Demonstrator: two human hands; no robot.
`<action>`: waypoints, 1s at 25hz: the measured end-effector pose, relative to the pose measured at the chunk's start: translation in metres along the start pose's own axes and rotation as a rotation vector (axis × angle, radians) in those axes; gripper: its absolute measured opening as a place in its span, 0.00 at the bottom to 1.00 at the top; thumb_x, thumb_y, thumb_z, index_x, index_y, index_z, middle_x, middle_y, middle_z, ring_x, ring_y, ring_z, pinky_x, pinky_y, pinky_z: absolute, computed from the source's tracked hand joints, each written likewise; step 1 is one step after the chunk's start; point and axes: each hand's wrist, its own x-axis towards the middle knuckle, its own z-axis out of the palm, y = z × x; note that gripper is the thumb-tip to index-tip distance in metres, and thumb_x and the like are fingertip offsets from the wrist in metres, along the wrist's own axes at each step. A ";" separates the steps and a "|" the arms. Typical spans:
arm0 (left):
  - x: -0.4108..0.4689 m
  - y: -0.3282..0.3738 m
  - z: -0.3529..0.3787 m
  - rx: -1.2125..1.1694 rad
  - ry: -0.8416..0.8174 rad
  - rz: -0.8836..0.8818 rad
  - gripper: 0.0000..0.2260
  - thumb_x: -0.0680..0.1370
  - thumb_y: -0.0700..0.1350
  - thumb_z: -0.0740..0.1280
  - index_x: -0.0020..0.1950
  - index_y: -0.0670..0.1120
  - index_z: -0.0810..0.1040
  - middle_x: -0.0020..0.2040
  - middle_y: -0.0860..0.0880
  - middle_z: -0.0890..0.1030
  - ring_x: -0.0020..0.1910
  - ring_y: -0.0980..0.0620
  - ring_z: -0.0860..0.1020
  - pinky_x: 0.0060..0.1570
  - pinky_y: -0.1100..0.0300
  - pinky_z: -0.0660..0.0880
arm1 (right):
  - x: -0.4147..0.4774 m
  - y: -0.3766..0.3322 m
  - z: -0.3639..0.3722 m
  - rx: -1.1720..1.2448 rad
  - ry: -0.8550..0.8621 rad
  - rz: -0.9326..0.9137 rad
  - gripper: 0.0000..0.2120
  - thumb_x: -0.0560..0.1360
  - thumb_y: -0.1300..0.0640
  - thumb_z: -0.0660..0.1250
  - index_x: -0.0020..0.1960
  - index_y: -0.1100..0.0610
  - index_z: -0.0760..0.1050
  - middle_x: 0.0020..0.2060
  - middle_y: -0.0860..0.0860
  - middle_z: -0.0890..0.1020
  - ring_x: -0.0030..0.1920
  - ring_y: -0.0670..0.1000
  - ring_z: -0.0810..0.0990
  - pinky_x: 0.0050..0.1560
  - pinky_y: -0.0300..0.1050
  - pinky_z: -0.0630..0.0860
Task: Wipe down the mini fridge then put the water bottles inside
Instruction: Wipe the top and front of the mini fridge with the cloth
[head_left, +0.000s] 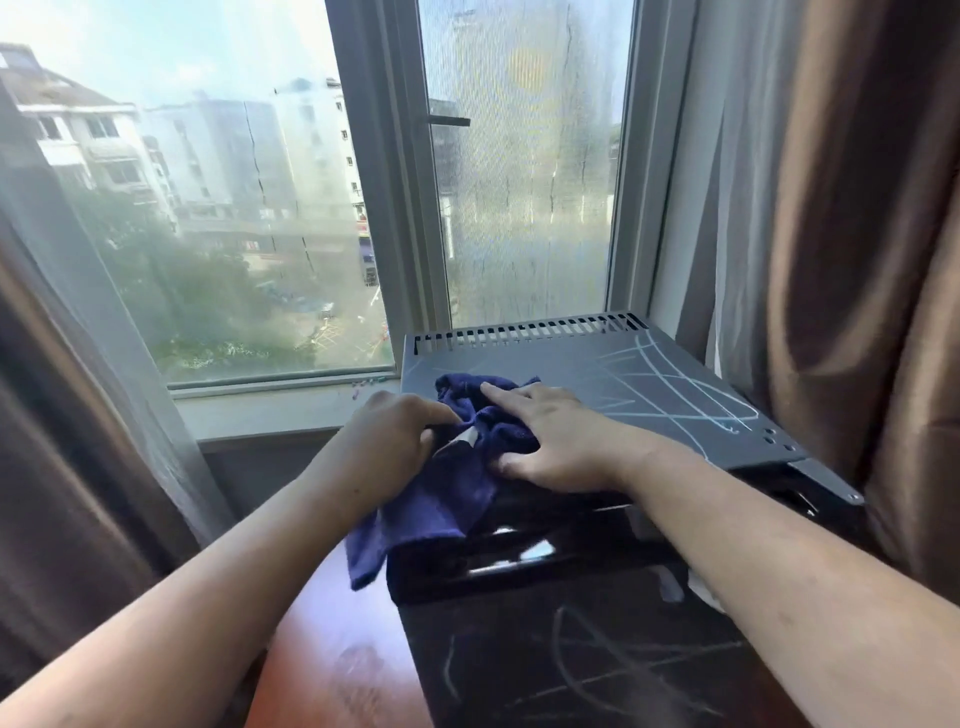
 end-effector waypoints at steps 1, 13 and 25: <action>0.015 -0.008 0.002 0.008 0.023 0.006 0.16 0.78 0.39 0.67 0.57 0.55 0.88 0.49 0.46 0.89 0.48 0.45 0.84 0.47 0.60 0.72 | 0.016 0.002 -0.002 -0.038 0.003 0.017 0.46 0.74 0.36 0.65 0.83 0.46 0.45 0.79 0.54 0.62 0.79 0.59 0.58 0.78 0.59 0.58; 0.207 -0.115 0.019 -0.005 0.077 -0.037 0.16 0.75 0.48 0.60 0.49 0.43 0.87 0.35 0.38 0.79 0.34 0.40 0.75 0.43 0.43 0.81 | 0.237 0.037 -0.024 -0.202 0.001 0.159 0.37 0.70 0.43 0.56 0.76 0.58 0.61 0.75 0.60 0.68 0.75 0.64 0.65 0.74 0.62 0.64; 0.157 -0.064 0.013 -0.333 -0.305 -0.166 0.31 0.77 0.66 0.65 0.78 0.56 0.68 0.72 0.60 0.74 0.71 0.60 0.72 0.74 0.59 0.65 | 0.153 0.069 -0.036 -0.030 0.021 -0.077 0.22 0.74 0.54 0.69 0.67 0.52 0.73 0.65 0.55 0.77 0.67 0.57 0.74 0.67 0.46 0.68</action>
